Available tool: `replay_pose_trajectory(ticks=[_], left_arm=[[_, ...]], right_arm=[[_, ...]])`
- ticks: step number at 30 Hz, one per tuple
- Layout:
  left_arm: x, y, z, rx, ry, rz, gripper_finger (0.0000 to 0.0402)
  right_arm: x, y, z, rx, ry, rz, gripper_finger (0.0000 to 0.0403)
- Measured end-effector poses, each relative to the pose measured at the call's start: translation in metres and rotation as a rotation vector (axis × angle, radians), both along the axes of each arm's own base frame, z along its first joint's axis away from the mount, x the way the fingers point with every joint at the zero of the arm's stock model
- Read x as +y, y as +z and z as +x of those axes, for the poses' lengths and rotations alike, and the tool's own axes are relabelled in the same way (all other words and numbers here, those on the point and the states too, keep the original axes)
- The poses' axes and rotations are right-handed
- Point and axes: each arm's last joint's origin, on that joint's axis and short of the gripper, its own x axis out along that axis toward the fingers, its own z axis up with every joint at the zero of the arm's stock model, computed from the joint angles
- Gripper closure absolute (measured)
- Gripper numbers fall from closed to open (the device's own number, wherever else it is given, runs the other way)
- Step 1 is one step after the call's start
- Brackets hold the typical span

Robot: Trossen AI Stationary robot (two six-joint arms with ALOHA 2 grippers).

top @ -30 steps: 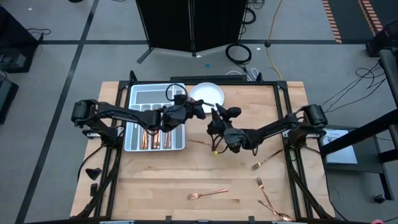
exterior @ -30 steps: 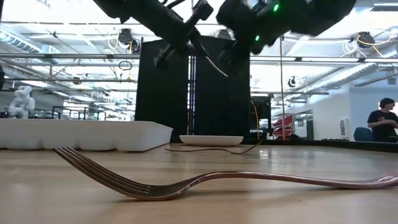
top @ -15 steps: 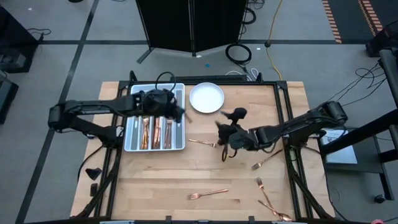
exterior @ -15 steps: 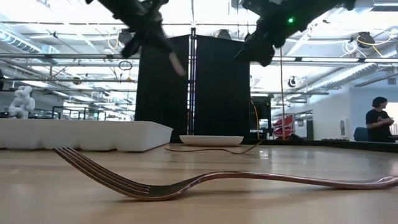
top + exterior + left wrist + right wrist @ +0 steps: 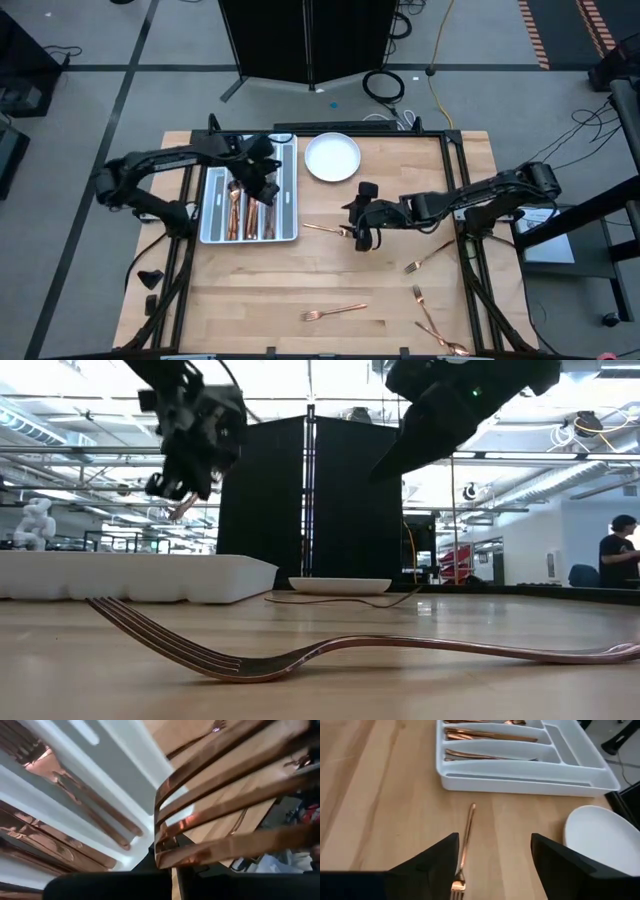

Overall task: Sort silverware
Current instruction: Put the fork on the silverware tray

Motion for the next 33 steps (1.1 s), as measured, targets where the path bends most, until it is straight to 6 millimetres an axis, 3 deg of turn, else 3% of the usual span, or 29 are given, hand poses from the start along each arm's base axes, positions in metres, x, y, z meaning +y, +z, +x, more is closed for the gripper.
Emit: replay_pose_trajectory(ticks=[8, 15, 23, 33], left_arm=[[0.030, -0.049, 0.010, 0.137, -0.006, -0.085, 0.0401], [0.035, -0.081, 0.018, 0.235, -0.008, -0.163, 0.0401], [0.039, -0.093, 0.021, 0.289, 0.047, -0.162, 0.0390], [0.048, -0.093, 0.014, 0.329, 0.078, -0.118, 0.0292]], right_arm=[[0.000, -0.001, -0.001, 0.006, -0.018, 0.027, 0.0188], [0.000, -0.003, -0.002, 0.029, -0.016, 0.022, 0.0190], [0.000, -0.005, -0.004, 0.061, -0.017, 0.018, 0.0190], [0.001, -0.006, -0.004, 0.068, 0.016, 0.066, 0.0190]])
